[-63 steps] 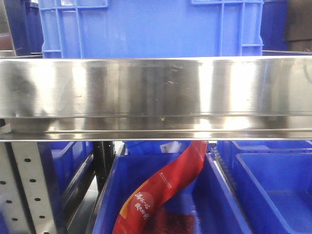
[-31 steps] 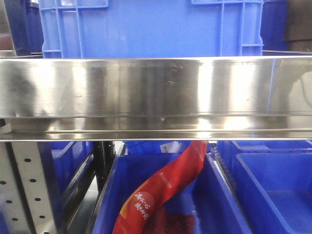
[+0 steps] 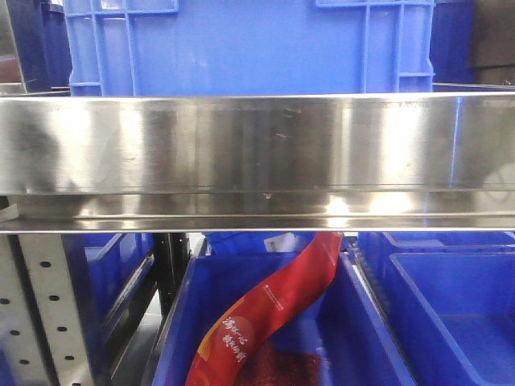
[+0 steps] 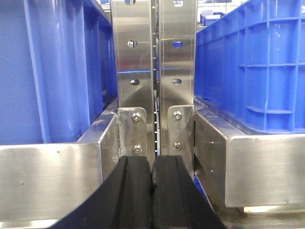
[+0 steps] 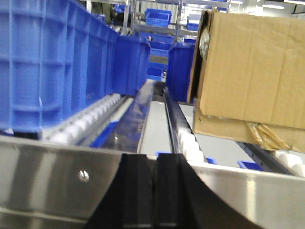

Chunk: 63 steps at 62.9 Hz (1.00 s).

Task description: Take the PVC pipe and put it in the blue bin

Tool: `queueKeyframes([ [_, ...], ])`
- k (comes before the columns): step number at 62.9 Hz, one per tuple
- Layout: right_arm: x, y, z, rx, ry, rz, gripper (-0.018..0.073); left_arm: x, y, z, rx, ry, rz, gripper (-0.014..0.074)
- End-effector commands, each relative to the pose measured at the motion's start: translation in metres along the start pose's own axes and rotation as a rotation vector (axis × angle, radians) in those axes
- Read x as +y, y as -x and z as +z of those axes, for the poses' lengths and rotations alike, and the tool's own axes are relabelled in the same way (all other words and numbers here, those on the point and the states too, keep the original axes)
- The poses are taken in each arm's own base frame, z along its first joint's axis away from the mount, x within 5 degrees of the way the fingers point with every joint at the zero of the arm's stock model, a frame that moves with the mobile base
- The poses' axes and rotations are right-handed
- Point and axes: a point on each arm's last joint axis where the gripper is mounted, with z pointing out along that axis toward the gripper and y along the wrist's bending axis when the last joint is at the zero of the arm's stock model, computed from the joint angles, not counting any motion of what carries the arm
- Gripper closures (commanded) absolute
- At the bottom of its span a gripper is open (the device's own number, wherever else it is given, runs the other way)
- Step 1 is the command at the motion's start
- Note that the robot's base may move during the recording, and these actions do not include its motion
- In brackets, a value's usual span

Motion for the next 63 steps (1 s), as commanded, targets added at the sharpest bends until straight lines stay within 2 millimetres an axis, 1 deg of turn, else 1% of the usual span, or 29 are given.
queueKeyframes([
  [1, -0.0015, -0.0011, -0.0002, -0.032, -0.023, -0.048, 0.0721, 0.0004, 0.0023, -0.0004, -0.024, 0.006, -0.002, 0.0707],
  [18, -0.0016, -0.0026, -0.0001, -0.037, -0.026, -0.081, 0.0721, 0.0004, 0.0023, -0.0004, -0.024, 0.006, -0.002, 0.0707],
  [29, -0.0031, 0.0003, -0.0019, -0.076, -0.046, 0.033, 0.0721, 0.0004, 0.0023, -0.0004, -0.024, 0.006, -0.002, 0.0707],
  [34, -0.0037, 0.001, -0.0033, -0.089, -0.057, 0.032, 0.0721, 0.0004, 0.0023, -0.0004, -0.024, 0.006, -0.002, 0.0707],
  [43, -0.0024, -0.0037, -0.0043, -0.041, -0.047, 0.032, 0.0721, 0.0004, 0.0023, -0.0004, -0.024, 0.006, -0.002, 0.0707],
  [63, -0.0035, -0.0033, -0.0051, -0.048, -0.067, 0.031, 0.0721, 0.0004, 0.0023, -0.0004, -0.024, 0.006, -0.002, 0.0707],
])
